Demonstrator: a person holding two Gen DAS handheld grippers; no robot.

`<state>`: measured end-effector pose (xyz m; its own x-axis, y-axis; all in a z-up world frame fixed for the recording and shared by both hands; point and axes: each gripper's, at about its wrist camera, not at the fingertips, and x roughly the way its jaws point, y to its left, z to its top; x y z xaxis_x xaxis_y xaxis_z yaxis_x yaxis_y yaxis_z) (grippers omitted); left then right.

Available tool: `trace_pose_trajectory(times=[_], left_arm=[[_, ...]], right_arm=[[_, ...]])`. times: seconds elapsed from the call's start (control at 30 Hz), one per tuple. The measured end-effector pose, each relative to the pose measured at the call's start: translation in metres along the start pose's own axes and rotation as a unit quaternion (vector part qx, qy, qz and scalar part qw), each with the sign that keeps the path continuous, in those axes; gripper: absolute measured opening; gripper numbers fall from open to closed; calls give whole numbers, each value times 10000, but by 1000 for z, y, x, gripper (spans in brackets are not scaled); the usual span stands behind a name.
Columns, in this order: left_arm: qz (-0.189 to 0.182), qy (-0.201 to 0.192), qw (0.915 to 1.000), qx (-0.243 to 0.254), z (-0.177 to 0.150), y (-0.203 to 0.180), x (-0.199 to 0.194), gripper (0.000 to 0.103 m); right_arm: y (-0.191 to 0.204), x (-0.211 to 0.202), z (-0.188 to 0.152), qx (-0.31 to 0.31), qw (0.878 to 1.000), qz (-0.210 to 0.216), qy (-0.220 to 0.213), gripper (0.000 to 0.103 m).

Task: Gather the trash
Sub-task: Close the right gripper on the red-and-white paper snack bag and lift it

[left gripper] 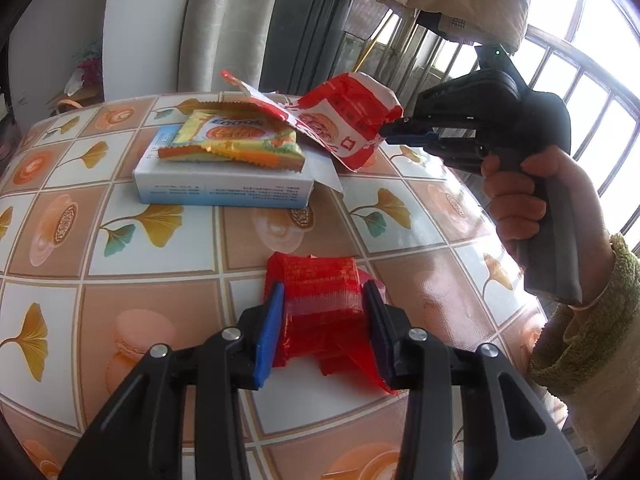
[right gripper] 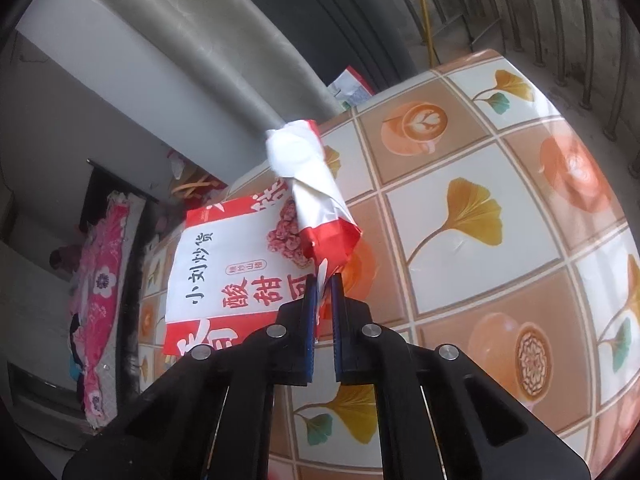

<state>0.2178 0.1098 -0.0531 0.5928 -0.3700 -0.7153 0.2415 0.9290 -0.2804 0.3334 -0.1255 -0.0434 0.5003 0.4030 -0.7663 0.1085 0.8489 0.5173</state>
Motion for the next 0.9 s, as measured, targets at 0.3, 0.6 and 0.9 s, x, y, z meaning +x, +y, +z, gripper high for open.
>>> trace_pose_trajectory(times=[0.3, 0.6, 0.9], left_arm=[[22, -70, 10000, 33, 0, 0, -2, 38], [-33, -169, 9999, 12, 1, 2, -12, 38], [-37, -134, 9999, 22, 0, 6, -13, 38]], right_arm=[[-23, -28, -8, 308, 9991, 147, -243, 1], [-69, -88, -32, 673, 9965, 338, -373, 1], [-100, -142, -80, 526, 9977, 298, -304, 6]])
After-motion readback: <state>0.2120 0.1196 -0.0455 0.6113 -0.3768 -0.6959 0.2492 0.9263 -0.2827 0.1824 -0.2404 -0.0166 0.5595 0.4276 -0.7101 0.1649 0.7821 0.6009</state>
